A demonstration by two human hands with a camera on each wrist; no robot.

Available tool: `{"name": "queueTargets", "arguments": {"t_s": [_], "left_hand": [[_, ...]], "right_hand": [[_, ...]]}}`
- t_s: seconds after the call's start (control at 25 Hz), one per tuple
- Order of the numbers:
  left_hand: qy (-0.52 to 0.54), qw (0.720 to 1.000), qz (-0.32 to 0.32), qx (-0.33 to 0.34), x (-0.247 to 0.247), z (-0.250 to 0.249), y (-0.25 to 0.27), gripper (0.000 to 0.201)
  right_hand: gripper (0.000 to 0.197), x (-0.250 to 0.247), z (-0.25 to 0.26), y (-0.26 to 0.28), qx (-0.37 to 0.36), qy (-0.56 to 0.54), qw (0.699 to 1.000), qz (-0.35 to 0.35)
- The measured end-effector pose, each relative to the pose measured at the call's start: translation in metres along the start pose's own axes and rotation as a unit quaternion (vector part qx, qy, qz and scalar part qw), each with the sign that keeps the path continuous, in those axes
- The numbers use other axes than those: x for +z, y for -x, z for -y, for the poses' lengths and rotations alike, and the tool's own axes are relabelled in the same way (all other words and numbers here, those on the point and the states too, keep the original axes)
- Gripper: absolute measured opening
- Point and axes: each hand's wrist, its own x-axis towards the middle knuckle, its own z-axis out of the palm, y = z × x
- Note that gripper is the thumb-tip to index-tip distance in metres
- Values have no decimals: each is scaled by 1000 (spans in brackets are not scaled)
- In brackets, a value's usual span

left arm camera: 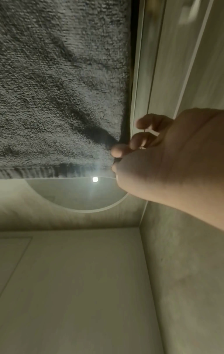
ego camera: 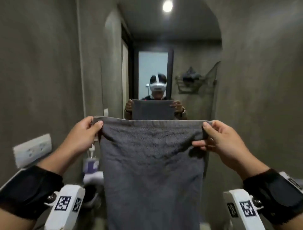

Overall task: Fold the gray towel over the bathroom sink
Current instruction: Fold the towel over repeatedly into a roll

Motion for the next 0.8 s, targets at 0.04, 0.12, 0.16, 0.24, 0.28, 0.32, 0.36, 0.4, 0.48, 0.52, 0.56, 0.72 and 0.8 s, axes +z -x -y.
{"name": "queueTargets", "arguments": {"t_s": [0.04,0.12,0.16,0.24,0.28,0.32,0.36,0.4,0.48,0.52,0.56,0.72,0.8], "left_hand": [[-2,1000,8,-26,8,33,29,22],[41,995,41,-81,23,83,79,20],[73,990,57,-108,31,103,104,19],[146,976,56,-151,44,129,139,17],[162,973,47,-157,49,139,152,16],[163,974,40,-154,52,146,160,14],[162,974,32,-153,54,153,168,10],[171,973,26,-154,55,157,171,7],[195,970,13,-147,52,160,175,20],[193,972,12,-133,50,160,177,28],[179,977,17,-113,47,160,177,31],[70,994,66,-44,34,159,171,35],[32,996,80,0,29,155,168,41]], "right_hand": [[16,-3,-36,24,15,21,1000,2],[18,-7,-95,63,21,68,997,-8],[18,-6,-121,83,29,83,996,-15],[16,-8,-158,110,42,88,995,-19],[14,-7,-172,119,52,85,995,-23],[13,-7,-181,125,61,86,994,-29],[11,-7,-189,131,72,86,993,-38],[9,-7,-193,134,84,79,992,-48],[17,-6,-197,137,96,52,993,-49],[19,-6,-197,138,93,46,994,-44],[17,-5,-195,137,81,46,995,-38],[9,-8,-190,132,60,97,993,-5],[10,-11,-184,128,71,98,992,20]]}}
